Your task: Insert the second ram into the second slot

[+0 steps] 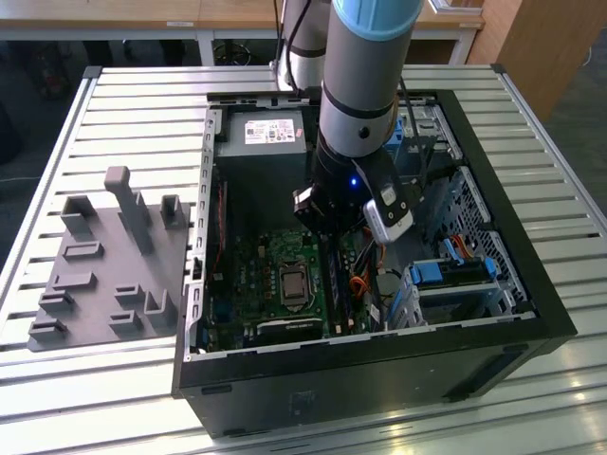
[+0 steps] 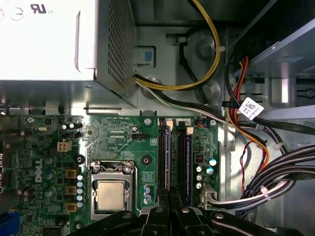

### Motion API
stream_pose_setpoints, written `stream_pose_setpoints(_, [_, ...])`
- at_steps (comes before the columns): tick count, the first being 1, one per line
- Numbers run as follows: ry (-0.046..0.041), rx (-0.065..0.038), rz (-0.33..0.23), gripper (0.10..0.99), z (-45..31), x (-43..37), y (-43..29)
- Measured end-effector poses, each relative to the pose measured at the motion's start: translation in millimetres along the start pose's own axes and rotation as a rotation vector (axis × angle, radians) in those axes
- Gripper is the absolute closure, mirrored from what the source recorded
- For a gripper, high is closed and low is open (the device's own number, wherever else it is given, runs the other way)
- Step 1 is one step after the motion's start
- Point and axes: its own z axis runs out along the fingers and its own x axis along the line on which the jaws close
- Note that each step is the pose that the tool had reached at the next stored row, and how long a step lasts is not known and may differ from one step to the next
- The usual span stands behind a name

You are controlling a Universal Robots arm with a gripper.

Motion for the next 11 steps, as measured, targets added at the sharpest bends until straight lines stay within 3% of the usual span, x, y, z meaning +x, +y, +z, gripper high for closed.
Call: stream_pose_setpoints(11, [0.0018,0.003,0.000,0.961,1.7,-2.0,-2.9])
